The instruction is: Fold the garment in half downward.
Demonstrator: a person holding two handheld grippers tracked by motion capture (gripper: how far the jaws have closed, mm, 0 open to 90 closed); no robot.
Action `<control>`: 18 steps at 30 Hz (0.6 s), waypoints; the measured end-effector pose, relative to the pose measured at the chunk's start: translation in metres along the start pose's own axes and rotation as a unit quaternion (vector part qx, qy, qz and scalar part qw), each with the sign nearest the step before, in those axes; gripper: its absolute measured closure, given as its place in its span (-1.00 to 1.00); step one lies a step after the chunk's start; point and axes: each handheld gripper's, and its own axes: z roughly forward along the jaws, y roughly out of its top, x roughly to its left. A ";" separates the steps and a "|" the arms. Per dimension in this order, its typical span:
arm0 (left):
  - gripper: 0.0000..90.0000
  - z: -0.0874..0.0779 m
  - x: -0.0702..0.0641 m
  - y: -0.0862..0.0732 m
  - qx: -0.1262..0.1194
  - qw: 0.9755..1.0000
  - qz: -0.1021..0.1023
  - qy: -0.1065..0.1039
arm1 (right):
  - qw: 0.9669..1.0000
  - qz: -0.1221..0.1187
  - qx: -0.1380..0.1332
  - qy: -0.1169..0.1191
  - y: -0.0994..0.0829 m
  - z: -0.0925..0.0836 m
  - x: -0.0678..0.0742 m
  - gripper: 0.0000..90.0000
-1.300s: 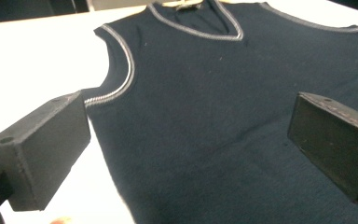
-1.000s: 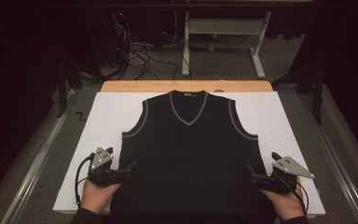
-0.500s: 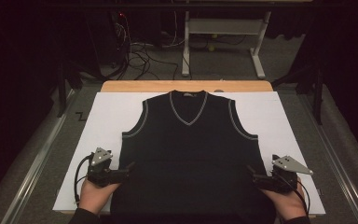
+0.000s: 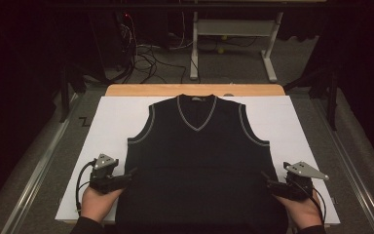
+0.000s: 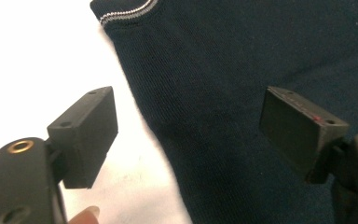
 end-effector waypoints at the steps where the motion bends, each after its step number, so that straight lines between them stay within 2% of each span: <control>1: -0.62 0.002 0.001 0.001 0.004 1.000 0.001 0.005 | 1.000 0.001 0.003 0.001 0.001 0.001 -0.001 -0.63; 4: -0.56 0.005 0.005 0.003 0.008 1.000 -0.002 0.000 | 1.000 0.008 0.009 0.003 0.003 0.005 -0.004 -0.56; 5: -0.50 0.006 0.007 0.003 0.009 1.000 -0.009 -0.005 | 1.000 0.011 0.010 0.005 0.005 0.007 -0.006 -0.52; 7: -0.49 0.011 0.011 0.004 0.018 0.999 -0.023 -0.012 | 1.000 0.023 0.017 0.004 0.009 0.013 -0.009 -0.43; 8: -0.40 0.014 0.015 0.005 0.024 0.999 -0.030 -0.009 | 0.999 0.029 0.023 0.005 0.013 0.018 -0.013 -0.34; 9: -0.38 0.016 0.016 0.005 0.024 0.999 -0.033 -0.007 | 0.999 0.033 0.028 0.004 0.014 0.021 -0.014 -0.28; 11: -0.37 0.017 0.017 0.006 0.024 0.999 -0.035 -0.008 | 0.999 0.035 0.033 0.002 0.016 0.025 -0.015 -0.21; 13: -0.23 0.019 0.017 0.007 0.024 0.999 -0.033 0.000 | 0.998 0.039 0.054 0.002 0.020 0.035 -0.019 -0.08; 15: -0.19 0.023 0.016 0.008 0.030 0.999 -0.032 0.005 | 0.997 0.042 0.068 -0.004 0.022 0.040 -0.021 0.00; 18: -0.09 0.024 0.013 0.010 0.036 0.999 -0.017 0.008 | 0.995 0.045 0.085 0.000 0.025 0.046 -0.021 0.06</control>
